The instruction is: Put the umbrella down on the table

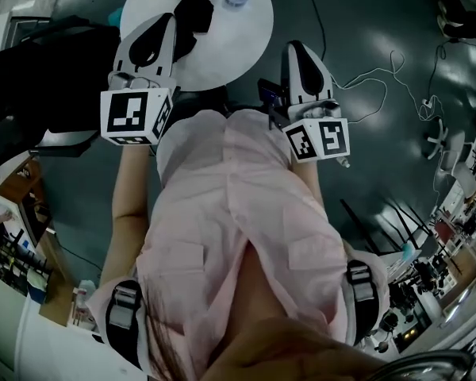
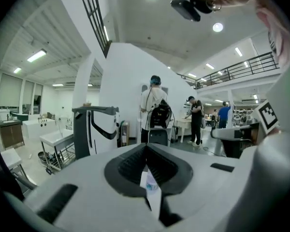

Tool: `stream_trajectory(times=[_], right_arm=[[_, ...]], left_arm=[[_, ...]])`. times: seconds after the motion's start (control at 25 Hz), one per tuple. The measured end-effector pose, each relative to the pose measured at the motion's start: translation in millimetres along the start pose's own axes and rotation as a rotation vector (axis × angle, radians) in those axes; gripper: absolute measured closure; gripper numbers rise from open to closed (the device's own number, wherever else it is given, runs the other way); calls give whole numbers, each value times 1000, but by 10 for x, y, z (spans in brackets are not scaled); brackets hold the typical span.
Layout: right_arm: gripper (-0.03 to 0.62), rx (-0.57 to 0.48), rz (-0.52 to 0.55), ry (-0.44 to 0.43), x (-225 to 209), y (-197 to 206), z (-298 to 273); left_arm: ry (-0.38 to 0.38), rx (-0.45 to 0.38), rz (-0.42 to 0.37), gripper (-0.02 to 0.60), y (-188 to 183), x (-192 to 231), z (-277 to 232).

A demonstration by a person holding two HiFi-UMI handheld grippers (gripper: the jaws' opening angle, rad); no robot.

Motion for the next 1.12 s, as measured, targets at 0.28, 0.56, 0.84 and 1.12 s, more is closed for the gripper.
stream_trajectory(times=[0.28, 0.56, 0.84, 1.12], right_arm=[[554, 7, 38, -2, 44, -104, 183], [554, 17, 49, -19, 143, -98, 223], [554, 26, 54, -1, 144, -83, 295], [554, 26, 54, 6, 144, -72, 344]], left_arm=[[-92, -66, 60, 561, -73, 67, 570], [-99, -53, 150, 561, 48, -130, 764], [-83, -69, 132, 561, 8, -173, 787], [-66, -63, 143, 561, 17, -244, 794]])
Point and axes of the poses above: the fingertips, and each gripper's own axes: z backward along the fingers, x to its left, y out of its underside, the point moved 1 cm from there along z, backward along the fingers, and after that the axes turned 15 degrees about -y, right-handed, at the moved point
